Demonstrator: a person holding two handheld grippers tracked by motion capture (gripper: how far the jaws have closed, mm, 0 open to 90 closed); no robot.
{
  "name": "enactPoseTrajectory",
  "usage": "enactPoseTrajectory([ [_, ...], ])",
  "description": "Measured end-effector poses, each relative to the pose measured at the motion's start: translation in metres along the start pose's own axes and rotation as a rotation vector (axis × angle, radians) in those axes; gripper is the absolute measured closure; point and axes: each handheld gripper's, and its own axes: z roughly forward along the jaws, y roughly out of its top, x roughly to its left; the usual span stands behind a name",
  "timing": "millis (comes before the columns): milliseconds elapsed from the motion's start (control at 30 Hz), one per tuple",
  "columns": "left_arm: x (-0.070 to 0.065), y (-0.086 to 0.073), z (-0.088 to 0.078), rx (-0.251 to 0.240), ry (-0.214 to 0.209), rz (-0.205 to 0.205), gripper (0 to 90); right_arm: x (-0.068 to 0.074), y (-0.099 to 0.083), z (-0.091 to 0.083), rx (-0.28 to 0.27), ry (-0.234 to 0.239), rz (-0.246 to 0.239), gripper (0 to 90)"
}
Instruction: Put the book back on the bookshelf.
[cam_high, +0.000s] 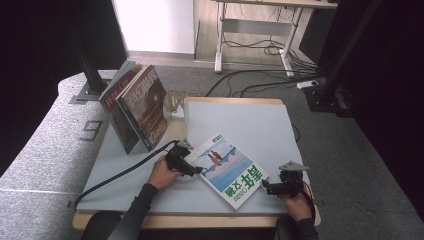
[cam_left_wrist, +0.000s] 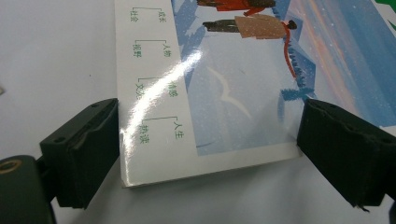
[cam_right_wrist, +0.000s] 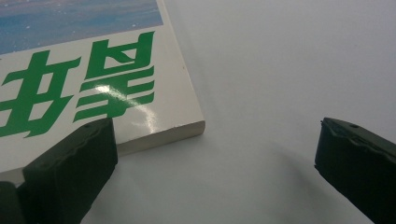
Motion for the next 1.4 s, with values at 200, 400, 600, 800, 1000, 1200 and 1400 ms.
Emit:
enactPoseTrajectory([
  [200,-0.007,-0.005,-0.004,0.001,0.018,-0.001,7.3,-0.005,0.002,0.004,-0.004,-0.006,0.020,0.0],
  [400,-0.015,-0.009,-0.010,0.021,0.039,0.023,8.3,-0.010,0.005,0.008,-0.011,-0.018,0.037,0.0],
  [600,-0.020,-0.017,-0.012,0.028,0.035,0.022,8.9,-0.015,0.008,0.013,-0.010,-0.008,0.060,0.0],
  [800,-0.027,-0.025,-0.018,0.029,0.018,0.027,8.9,-0.022,0.013,0.020,-0.008,-0.001,0.079,0.0],
  [1000,-0.033,-0.033,-0.026,0.020,-0.025,0.025,8.9,-0.029,0.022,0.029,-0.004,-0.013,0.091,0.0],
  [1200,-0.045,-0.035,-0.035,-0.009,-0.041,0.033,10.8,-0.033,0.028,0.035,-0.001,-0.020,0.095,0.0],
  [1400,-0.042,-0.040,-0.032,0.039,-0.019,0.051,12.7,-0.036,0.030,0.039,-0.003,-0.010,0.107,0.0],
])
